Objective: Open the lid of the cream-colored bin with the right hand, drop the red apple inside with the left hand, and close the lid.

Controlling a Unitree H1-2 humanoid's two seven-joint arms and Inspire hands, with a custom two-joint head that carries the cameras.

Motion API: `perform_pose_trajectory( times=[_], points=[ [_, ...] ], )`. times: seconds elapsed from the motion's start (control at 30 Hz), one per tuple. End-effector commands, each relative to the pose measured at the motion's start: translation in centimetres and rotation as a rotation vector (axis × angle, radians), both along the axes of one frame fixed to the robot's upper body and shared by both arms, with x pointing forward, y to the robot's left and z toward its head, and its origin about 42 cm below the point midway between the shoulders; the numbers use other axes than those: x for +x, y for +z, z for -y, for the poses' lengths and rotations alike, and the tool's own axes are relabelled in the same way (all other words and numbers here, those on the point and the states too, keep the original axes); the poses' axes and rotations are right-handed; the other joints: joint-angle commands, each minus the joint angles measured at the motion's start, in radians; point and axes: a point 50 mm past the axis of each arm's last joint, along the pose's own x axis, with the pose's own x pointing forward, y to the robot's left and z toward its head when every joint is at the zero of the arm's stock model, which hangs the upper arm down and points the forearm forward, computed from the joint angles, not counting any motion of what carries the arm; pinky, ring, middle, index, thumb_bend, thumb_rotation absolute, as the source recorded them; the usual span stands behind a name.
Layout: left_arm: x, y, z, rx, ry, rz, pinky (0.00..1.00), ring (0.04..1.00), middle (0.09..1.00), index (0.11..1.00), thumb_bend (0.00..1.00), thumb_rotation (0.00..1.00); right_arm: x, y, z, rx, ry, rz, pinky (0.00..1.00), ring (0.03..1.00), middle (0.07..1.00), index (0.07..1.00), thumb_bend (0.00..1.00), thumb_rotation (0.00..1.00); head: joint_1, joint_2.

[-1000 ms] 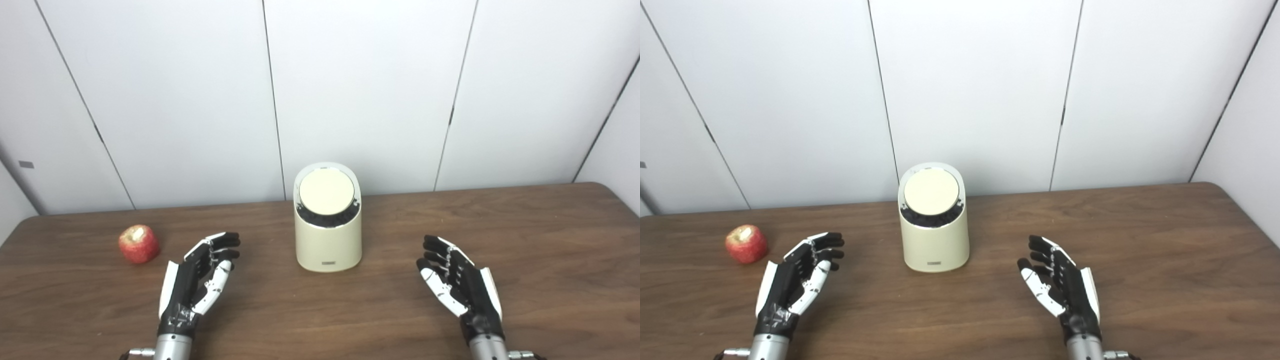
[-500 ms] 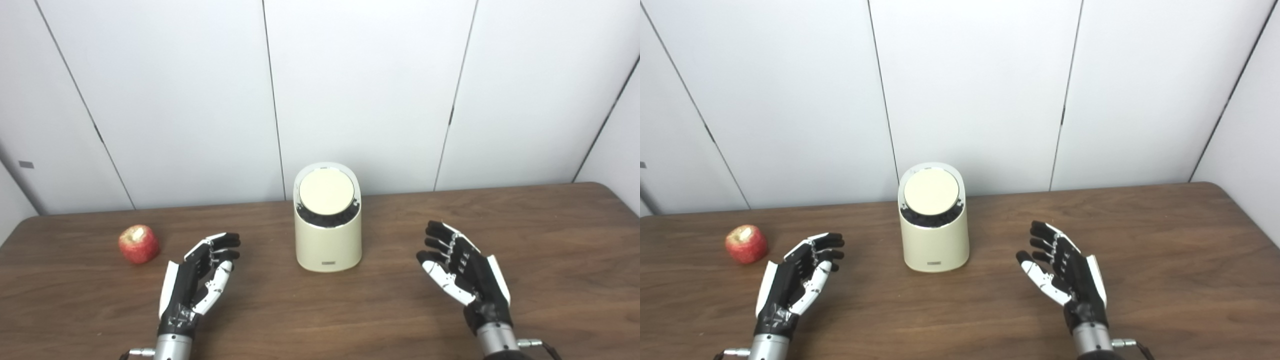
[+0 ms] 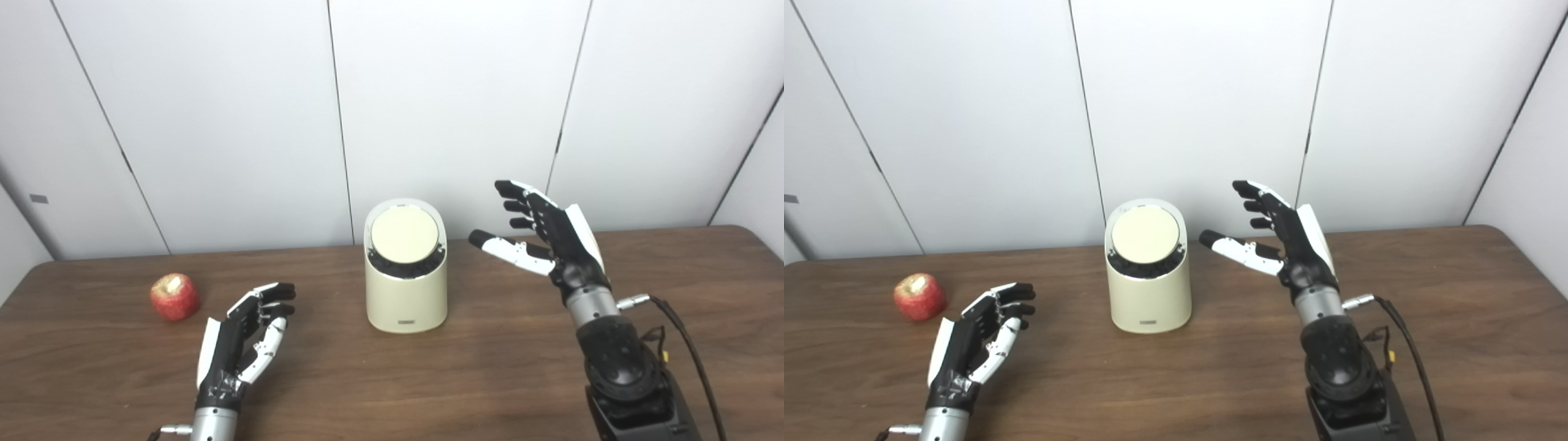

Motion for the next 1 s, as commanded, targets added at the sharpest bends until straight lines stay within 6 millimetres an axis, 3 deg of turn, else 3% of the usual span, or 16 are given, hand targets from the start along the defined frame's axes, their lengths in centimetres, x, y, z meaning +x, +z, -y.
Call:
perform_pose_trajectory(
  times=[0.0, 0.2, 0.27, 0.33, 0.37, 0.43, 0.57, 0.73, 0.97],
  points=[
    [-0.4, -0.8, 0.4, -0.006, 0.001, 0.002, 0.56, 0.651, 0.713, 0.721, 0.23, 0.48, 0.9, 3.0, -0.9, -0.024, 0.006, 0.083, 0.65, 0.775, 0.807, 0.797, 0.82, 0.50, 0.002, 0.001],
    [-0.5, -0.8, 0.8, -0.013, 0.013, -0.002, 0.56, 0.648, 0.704, 0.713, 0.23, 0.47, 2.9, 4.0, -3.1, -0.078, 0.000, 0.099, 0.60, 0.776, 0.845, 0.873, 0.90, 0.49, 0.009, 0.000],
    [-0.5, -0.8, 0.9, -0.016, 0.011, -0.002, 0.56, 0.649, 0.704, 0.712, 0.23, 0.47, 3.4, 4.2, -3.8, -0.113, -0.014, 0.108, 0.63, 0.809, 0.894, 0.911, 0.92, 0.49, 0.010, -0.002],
    [-0.6, -0.8, 1.1, -0.023, 0.007, -0.003, 0.56, 0.654, 0.709, 0.716, 0.24, 0.47, 3.7, 4.2, -4.4, -0.147, -0.026, 0.116, 0.81, 0.921, 0.978, 0.982, 0.92, 0.49, 0.012, -0.004],
    [-0.6, -0.9, 1.1, -0.029, 0.007, -0.002, 0.56, 0.654, 0.710, 0.717, 0.24, 0.47, 4.0, 4.1, -4.7, -0.164, -0.031, 0.107, 0.83, 0.936, 0.989, 0.991, 0.92, 0.50, 0.013, -0.005],
    [-0.6, -0.8, 1.3, -0.029, 0.009, -0.001, 0.56, 0.655, 0.710, 0.716, 0.24, 0.47, 4.3, 4.0, -5.1, -0.180, -0.040, 0.094, 0.79, 0.929, 0.999, 0.999, 0.94, 0.52, 0.014, -0.006],
    [-0.7, -0.7, 1.7, -0.040, 0.013, -0.003, 0.56, 0.649, 0.706, 0.711, 0.23, 0.45, 5.0, 3.7, -5.7, -0.230, -0.059, 0.075, 0.79, 0.942, 1.000, 1.000, 0.94, 0.51, 0.022, -0.004],
    [-0.7, -0.7, 1.8, -0.030, 0.015, 0.002, 0.56, 0.651, 0.706, 0.714, 0.26, 0.50, 5.6, 2.8, -6.2, -0.274, -0.082, 0.051, 0.91, 0.998, 1.000, 1.000, 0.97, 0.48, 0.026, -0.003],
    [-0.8, -0.6, 1.9, -0.028, 0.016, 0.005, 0.56, 0.649, 0.708, 0.715, 0.26, 0.52, 5.8, 1.7, -6.6, -0.334, -0.090, 0.033, 0.98, 1.000, 1.000, 1.000, 1.00, 0.44, 0.033, -0.001]
  ],
)
